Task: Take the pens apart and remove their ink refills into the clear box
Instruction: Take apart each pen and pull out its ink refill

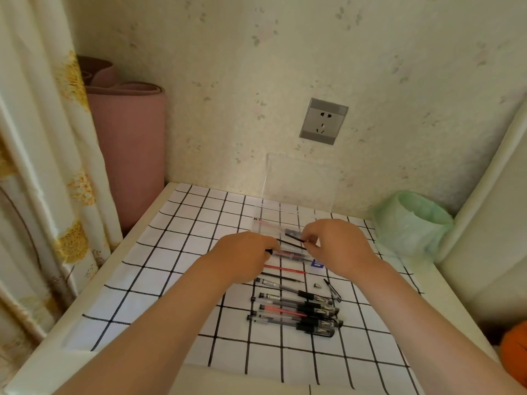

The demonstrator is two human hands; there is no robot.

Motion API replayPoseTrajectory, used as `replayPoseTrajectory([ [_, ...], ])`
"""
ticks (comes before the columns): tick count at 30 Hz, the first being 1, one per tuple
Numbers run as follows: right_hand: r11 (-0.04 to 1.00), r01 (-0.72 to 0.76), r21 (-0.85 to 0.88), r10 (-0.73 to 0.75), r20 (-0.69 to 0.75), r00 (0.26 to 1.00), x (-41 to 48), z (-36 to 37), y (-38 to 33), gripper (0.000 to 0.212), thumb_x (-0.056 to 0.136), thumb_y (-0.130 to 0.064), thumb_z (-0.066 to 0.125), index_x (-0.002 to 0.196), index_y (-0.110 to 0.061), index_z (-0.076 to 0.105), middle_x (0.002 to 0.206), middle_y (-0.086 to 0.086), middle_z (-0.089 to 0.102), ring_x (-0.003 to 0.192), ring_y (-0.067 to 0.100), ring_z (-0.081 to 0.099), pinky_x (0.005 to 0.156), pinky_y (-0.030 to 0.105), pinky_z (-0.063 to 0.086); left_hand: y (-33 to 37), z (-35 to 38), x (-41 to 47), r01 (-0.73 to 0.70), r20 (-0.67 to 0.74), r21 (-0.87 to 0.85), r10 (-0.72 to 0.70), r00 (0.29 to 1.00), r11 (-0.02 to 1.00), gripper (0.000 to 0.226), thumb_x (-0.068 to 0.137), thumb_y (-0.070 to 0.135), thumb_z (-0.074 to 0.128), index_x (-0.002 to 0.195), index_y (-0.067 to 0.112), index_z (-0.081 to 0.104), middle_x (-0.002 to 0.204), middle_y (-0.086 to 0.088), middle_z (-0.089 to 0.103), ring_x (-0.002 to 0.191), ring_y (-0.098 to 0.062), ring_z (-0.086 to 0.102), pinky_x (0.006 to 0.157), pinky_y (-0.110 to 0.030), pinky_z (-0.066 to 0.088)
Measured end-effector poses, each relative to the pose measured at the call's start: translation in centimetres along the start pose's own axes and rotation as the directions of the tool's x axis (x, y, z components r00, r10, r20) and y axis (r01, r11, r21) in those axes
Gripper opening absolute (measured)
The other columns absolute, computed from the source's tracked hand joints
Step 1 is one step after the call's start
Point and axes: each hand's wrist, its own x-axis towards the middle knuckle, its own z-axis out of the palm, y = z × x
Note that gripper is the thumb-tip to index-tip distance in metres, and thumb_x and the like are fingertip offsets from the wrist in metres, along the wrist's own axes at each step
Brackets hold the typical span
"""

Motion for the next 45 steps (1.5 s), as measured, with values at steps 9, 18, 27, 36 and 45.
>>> replayPoseTrajectory([
  [9, 0.992, -0.019, 0.126, 0.011, 0.066, 0.998, -4.9, 0.4, 0.9, 0.021, 0.094, -0.023, 0.056, 0.107, -0.032, 0.070, 0.095, -0.009, 0.065, 0.075, 0.007, 0.054, 0.066, 0.021, 0.044, 0.4, 0.4, -0.2, 0.022, -0.066, -0.163, -0.034, 0.997, 0.986, 0.011, 0.098, 0.044, 0.046, 0.101, 0.047, 0.057, 0.080, 0.015, 0.058, 0.077, -0.006, 0.057, 0.070, -0.027, 0.048],
  [18, 0.986, -0.021, 0.165, 0.007, 0.085, 0.996, -4.9, 0.3, 1.4, 0.021, 0.095, -0.023, 0.056, 0.107, -0.032, 0.071, 0.096, -0.008, 0.065, 0.081, 0.011, 0.058, 0.074, 0.030, 0.050, 0.5, 0.8, -0.2, 0.046, -0.013, -0.262, -0.051, 0.999, 0.964, 0.016, 0.099, 0.040, 0.047, 0.101, 0.042, 0.062, 0.089, 0.015, 0.067, 0.083, -0.006, 0.061, 0.077, -0.031, 0.052],
  [27, 0.991, 0.020, 0.130, -0.031, 0.086, 0.996, -5.1, 0.2, 2.0, 0.020, 0.095, -0.026, 0.056, 0.108, -0.033, 0.070, 0.096, -0.009, 0.061, 0.079, 0.009, 0.051, 0.065, 0.024, 0.036, 1.1, 1.3, 0.1, 0.006, 0.014, -0.272, -0.002, 1.000, 0.962, 0.018, 0.098, 0.036, 0.052, 0.111, 0.039, 0.065, 0.097, 0.020, 0.066, 0.090, 0.001, 0.060, 0.076, -0.016, 0.044],
  [36, 0.966, 0.070, 0.250, -0.074, 0.004, 0.997, -4.9, 0.7, 0.6, 0.024, 0.081, -0.039, 0.073, 0.104, -0.033, 0.068, 0.094, -0.015, 0.062, 0.087, 0.007, 0.057, 0.077, 0.027, 0.047, 2.1, 2.5, 0.3, -0.069, 0.016, -0.280, 0.076, 0.997, 0.958, 0.016, 0.098, 0.033, 0.053, 0.107, 0.041, 0.063, 0.089, 0.017, 0.067, 0.078, -0.001, 0.061, 0.068, -0.019, 0.046],
  [45, 0.969, 0.046, 0.242, -0.046, -0.006, 0.999, -5.3, 0.9, 1.2, 0.008, 0.083, -0.038, 0.070, 0.088, -0.033, 0.067, 0.087, -0.016, 0.062, 0.081, 0.003, 0.054, 0.072, 0.024, 0.040, 2.3, 2.7, 0.3, -0.061, 0.016, -0.286, 0.068, 0.998, 0.956, 0.016, 0.097, 0.036, 0.054, 0.109, 0.044, 0.061, 0.088, 0.015, 0.065, 0.071, 0.001, 0.058, 0.067, -0.021, 0.047],
])
